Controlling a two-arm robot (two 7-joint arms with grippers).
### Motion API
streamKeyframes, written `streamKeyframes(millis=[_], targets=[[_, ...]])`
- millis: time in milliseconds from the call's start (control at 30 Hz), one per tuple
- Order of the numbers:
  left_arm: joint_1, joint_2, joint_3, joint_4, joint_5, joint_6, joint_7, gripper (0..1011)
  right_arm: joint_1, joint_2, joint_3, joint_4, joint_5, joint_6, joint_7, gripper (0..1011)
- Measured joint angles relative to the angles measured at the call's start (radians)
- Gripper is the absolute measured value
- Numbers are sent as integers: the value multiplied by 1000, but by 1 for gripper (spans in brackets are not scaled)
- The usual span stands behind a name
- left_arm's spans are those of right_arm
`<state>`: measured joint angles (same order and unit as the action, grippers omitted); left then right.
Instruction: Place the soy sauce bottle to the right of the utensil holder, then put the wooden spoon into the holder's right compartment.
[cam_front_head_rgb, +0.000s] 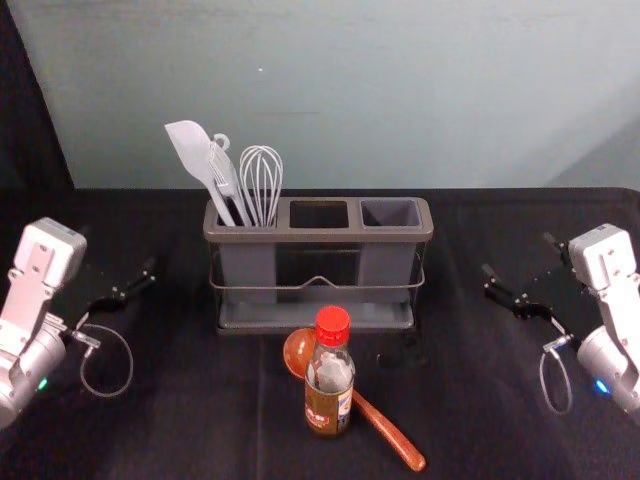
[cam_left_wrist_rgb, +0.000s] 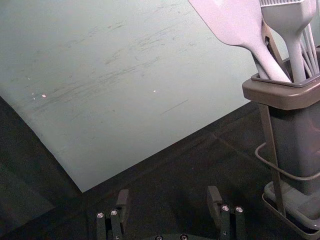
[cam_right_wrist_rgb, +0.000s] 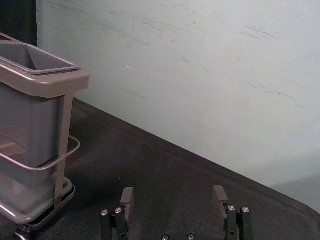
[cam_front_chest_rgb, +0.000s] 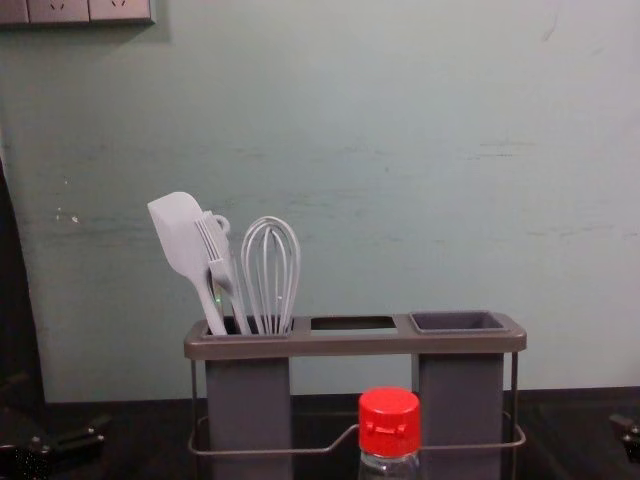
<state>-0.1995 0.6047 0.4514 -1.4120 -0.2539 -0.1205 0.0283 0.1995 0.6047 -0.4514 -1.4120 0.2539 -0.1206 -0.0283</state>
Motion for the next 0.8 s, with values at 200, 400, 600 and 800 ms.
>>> streamKeyframes(millis=[200, 400, 600, 800], targets=[[0, 0, 0, 0, 0, 0, 0, 1012, 0, 0, 0, 0, 0, 0, 0, 1002], [0, 0, 0, 0, 0, 0, 0, 1012, 0, 0, 0, 0, 0, 0, 0, 1002], [0, 0, 0, 0, 0, 0, 0, 1011, 0, 0, 0, 0, 0, 0, 0, 1002], [0, 0, 0, 0, 0, 0, 0, 1012, 0, 0, 0, 0, 0, 0, 0, 1002]])
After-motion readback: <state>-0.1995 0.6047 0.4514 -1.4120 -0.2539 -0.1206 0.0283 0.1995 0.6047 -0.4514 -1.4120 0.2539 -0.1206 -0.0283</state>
